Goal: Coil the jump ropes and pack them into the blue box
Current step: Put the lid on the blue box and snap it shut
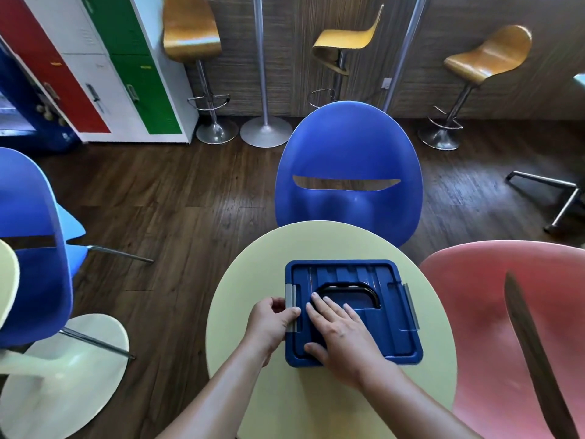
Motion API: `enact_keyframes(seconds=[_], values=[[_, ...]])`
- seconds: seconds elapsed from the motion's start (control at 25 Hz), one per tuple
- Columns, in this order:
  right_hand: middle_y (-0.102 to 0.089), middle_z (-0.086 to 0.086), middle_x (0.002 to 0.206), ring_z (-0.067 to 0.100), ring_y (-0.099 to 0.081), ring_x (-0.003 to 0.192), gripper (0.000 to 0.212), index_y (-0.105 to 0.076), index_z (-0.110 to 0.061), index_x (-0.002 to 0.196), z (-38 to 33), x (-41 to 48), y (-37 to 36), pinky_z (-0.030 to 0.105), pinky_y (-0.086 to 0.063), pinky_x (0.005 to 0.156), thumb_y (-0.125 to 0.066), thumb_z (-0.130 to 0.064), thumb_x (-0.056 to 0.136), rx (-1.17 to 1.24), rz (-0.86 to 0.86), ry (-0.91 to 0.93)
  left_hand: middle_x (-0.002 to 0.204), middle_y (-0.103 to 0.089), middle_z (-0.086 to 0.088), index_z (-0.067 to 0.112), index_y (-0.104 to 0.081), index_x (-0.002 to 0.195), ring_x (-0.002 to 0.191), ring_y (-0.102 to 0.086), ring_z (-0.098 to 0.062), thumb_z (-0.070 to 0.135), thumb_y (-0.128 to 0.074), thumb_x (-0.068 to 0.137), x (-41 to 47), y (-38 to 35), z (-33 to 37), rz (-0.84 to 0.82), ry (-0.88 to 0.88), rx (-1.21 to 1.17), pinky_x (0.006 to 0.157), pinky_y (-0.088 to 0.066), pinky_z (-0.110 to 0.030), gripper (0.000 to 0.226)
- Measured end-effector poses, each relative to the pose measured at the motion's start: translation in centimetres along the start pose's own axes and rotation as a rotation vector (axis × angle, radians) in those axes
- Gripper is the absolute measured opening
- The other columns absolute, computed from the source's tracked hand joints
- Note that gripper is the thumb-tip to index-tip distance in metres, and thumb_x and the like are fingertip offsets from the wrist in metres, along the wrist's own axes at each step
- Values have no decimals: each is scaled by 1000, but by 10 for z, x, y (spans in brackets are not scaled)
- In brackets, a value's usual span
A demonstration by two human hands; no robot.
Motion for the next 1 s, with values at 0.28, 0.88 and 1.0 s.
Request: enact_keyframes(seconds=[0.28, 0.88, 1.0], values=[[-56, -2, 146, 15, -47, 138, 54, -56, -19, 144, 45, -34, 20, 32, -35, 119, -62, -41, 95, 269, 390, -46, 132, -52, 3, 20, -50, 143, 124, -48, -19, 37, -74, 87, -23, -20, 29, 259, -543, 684, 110, -42, -36, 63], [-77, 11, 96, 23, -73, 81, 16, -74, -8, 106, 200, -50, -13, 35, -58, 64, -65, -19, 99, 1702, 197, -654, 173, -1, 6, 22, -11, 164, 158, 1, -19, 67, -50, 94, -30, -169, 45, -263, -738, 1391, 129, -4, -41, 92], [-75, 9, 92, 21, -70, 76, 12, -70, -8, 103, 195, -44, -10, 32, -56, 62, -71, -16, 94, 1617, 156, -661, 173, -2, 6, 22, -12, 164, 158, 0, -19, 67, -50, 94, -30, -170, 46, -261, -750, 1393, 129, -4, -41, 91]])
Point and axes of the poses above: each hand's wrist, its own x-axis towards the middle knuckle, its own y-axis out of the back of the hand, z = x × y, the point moved 5 cm from there along x, towards the middle knuckle
